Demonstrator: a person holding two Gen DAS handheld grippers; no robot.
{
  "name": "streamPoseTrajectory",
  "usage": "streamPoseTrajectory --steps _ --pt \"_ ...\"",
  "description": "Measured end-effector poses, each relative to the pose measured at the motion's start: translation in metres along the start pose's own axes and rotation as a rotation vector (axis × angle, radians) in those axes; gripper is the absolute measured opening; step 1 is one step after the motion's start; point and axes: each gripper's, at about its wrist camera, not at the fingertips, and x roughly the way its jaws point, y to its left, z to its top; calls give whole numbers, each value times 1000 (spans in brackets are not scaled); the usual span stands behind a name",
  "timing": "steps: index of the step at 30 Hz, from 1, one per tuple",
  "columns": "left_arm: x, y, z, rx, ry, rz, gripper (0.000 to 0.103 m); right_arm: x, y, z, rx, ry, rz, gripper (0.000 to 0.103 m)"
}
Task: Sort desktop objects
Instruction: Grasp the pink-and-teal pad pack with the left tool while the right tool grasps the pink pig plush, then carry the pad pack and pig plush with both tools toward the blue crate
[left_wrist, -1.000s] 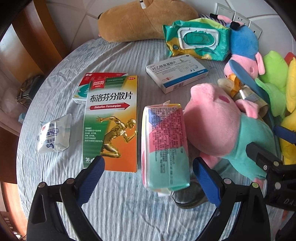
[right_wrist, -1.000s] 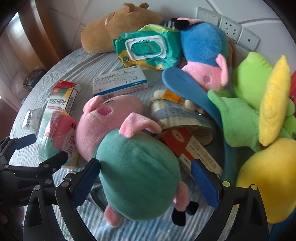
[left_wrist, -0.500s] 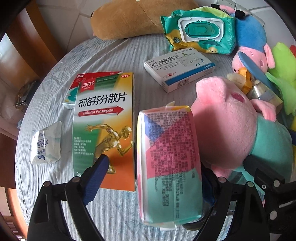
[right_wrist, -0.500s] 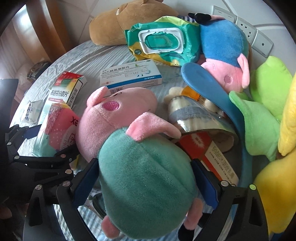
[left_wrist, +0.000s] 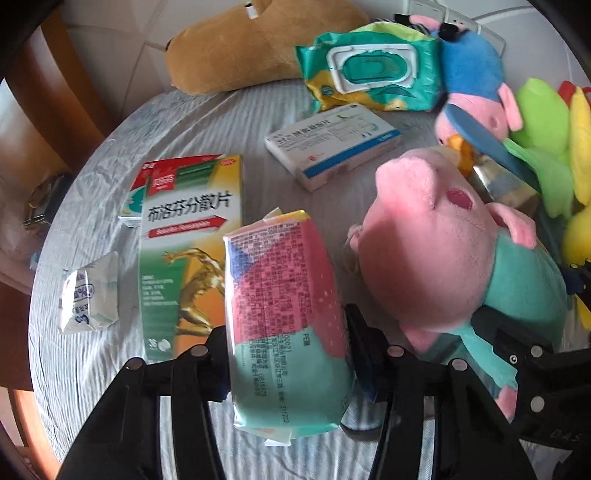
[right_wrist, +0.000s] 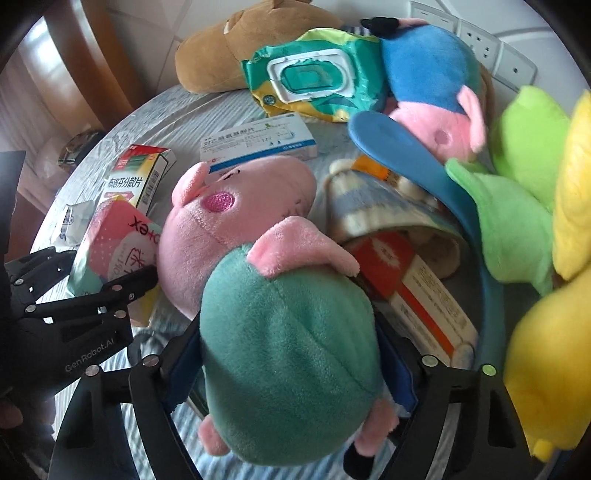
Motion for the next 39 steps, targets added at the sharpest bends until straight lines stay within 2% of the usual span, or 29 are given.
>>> streamPoseTrajectory --steps 5,11,16,18,20,22,24,39 --pt "-18 -7 -20 -1 5 -39 49 -20 -14 -29 53 24 16 81" --pt "-36 -9 -42 -10 7 -48 49 -26 -7 -53 45 48 1 81" --pt "-35 -3 -57 -35 10 -45 49 -21 -5 -55 38 40 -13 91" --pt "-35 -1 -59 -44 -1 -47 49 -21 -4 -55 43 23 -18 92" --pt "-36 -1 -60 -48 -13 -46 49 -21 -2 -56 36 2 -25 90" --pt "-42 0 -61 -53 -25 -48 49 -27 -1 -59 41 -20 -32 82" --pt "-49 0 -62 -56 -38 -49 49 -32 1 -60 38 -23 -37 79" --pt "-159 -11 -78 -19 -188 -69 49 -149 19 -72 19 -192 -102 77"
